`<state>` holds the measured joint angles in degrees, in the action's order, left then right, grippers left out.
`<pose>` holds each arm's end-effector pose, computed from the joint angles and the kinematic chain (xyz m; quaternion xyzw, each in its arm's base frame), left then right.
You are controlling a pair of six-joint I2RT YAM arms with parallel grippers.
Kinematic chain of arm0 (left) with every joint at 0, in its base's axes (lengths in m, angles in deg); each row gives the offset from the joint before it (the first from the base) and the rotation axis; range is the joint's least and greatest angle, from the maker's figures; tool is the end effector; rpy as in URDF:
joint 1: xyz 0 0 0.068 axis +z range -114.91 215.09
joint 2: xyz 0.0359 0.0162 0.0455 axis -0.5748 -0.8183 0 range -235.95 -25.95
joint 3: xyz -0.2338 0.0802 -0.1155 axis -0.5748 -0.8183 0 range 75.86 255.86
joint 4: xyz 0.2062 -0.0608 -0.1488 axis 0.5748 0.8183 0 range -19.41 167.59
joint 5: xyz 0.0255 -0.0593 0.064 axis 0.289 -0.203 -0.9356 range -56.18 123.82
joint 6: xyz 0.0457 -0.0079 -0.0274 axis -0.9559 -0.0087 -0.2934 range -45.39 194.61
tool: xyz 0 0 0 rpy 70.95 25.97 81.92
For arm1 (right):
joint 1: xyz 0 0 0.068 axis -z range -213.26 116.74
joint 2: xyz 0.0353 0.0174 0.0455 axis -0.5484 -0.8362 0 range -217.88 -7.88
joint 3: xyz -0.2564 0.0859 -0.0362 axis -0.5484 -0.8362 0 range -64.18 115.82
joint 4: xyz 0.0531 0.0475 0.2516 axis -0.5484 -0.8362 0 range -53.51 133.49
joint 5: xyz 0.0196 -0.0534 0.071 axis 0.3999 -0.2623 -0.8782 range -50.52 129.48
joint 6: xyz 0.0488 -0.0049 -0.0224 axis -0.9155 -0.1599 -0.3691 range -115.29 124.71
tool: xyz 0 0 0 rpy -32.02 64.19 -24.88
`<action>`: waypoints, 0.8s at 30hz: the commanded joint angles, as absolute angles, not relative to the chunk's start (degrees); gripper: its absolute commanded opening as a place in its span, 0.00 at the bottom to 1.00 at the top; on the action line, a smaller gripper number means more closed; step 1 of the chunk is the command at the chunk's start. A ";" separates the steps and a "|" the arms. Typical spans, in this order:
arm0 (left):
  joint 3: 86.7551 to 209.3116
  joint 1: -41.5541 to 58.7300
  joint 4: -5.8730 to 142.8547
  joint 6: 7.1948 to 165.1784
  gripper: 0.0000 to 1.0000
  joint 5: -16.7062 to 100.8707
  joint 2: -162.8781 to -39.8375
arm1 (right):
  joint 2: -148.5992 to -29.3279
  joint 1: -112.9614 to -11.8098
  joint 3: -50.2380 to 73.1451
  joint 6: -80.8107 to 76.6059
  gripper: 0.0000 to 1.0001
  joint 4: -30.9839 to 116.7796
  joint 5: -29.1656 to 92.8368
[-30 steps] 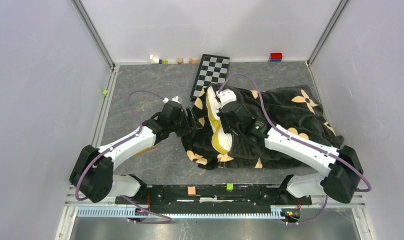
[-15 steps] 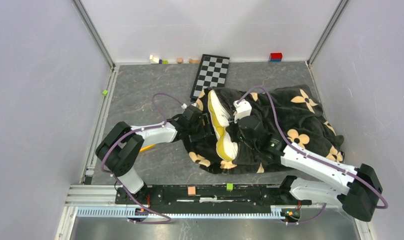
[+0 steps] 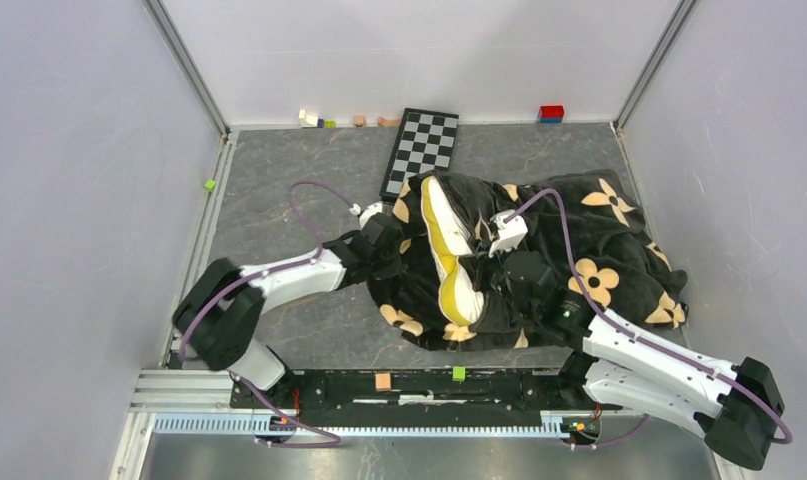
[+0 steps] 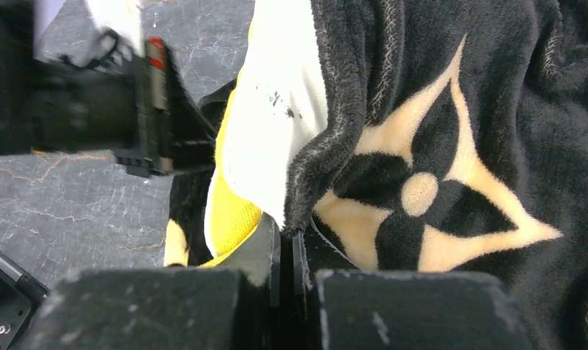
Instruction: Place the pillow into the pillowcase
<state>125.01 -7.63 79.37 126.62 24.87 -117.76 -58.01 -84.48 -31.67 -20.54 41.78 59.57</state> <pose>0.2369 -0.2112 0.1701 -0.1020 0.9358 -0.1923 0.2772 0.1372 0.1514 0.2636 -0.0822 0.8054 0.2407 0.5354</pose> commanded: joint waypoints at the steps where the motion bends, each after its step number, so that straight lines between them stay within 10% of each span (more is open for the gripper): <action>1: 123.31 -6.85 83.33 123.42 0.02 20.20 -106.71 | -53.72 -84.42 -35.56 -20.85 0.00 53.36 58.73; 24: 109.66 0.63 86.71 123.07 0.02 31.36 -86.05 | -62.73 -87.57 -21.29 -8.14 0.00 36.80 64.56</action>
<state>107.68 -0.09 85.40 126.20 31.08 -88.58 -58.21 -85.31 -26.31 -11.63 39.22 59.73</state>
